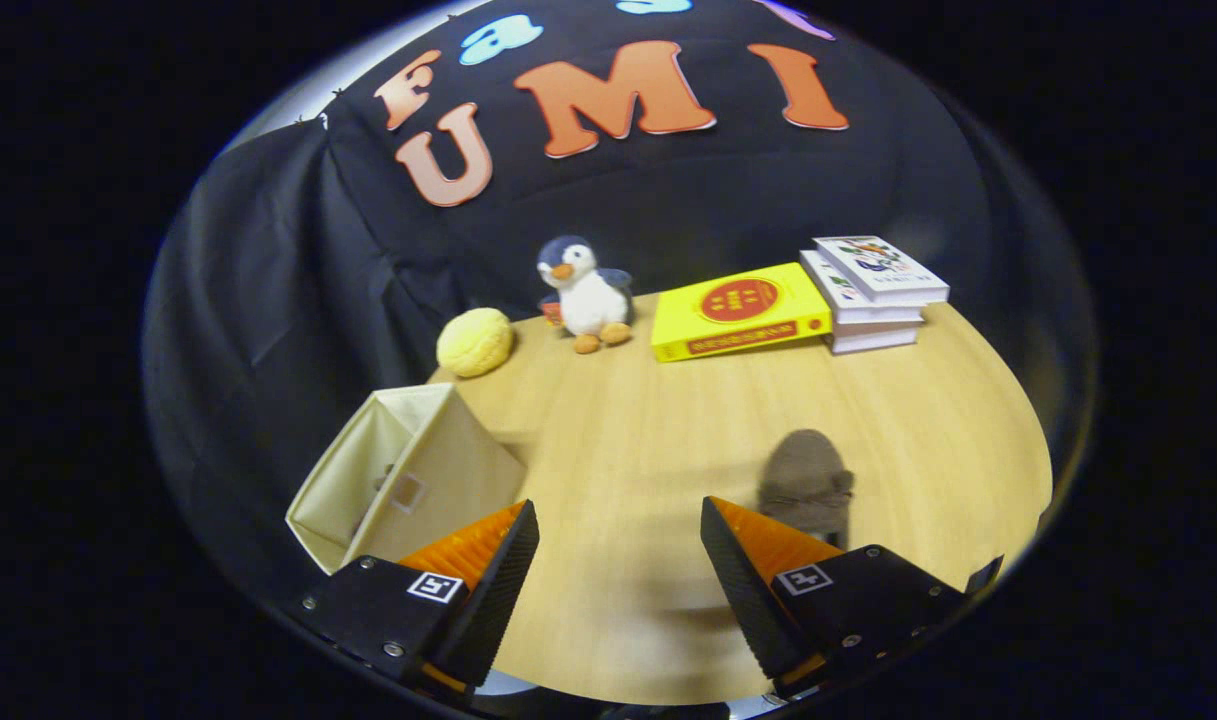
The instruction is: Open the storage box then place both shoes into the box .Put the left shoe in first, then the right shoe, with the right side of both shoes facing outward in a uniform manner.
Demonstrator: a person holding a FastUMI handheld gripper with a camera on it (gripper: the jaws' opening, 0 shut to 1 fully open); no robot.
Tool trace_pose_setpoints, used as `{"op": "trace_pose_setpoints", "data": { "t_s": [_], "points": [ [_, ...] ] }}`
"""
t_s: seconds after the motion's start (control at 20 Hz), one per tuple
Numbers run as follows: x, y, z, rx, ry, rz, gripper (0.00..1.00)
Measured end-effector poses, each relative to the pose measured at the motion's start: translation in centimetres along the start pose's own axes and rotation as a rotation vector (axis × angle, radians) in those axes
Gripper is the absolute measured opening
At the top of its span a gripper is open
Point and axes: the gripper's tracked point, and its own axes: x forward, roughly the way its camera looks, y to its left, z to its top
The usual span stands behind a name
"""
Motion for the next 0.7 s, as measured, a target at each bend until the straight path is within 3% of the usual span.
{"op": "trace_pose_setpoints", "data": {
  "t_s": [0.2, 0.45, 0.7],
  "points": [
    [0.0, -7.3, -2.2, 0.003, 0.017, -0.12, 0.98],
    [2.0, -11.7, -5.5, -0.025, 0.084, -0.163, 0.96],
    [5.0, -13.9, -6.2, -0.097, 0.086, -0.205, 0.81]
  ]
}}
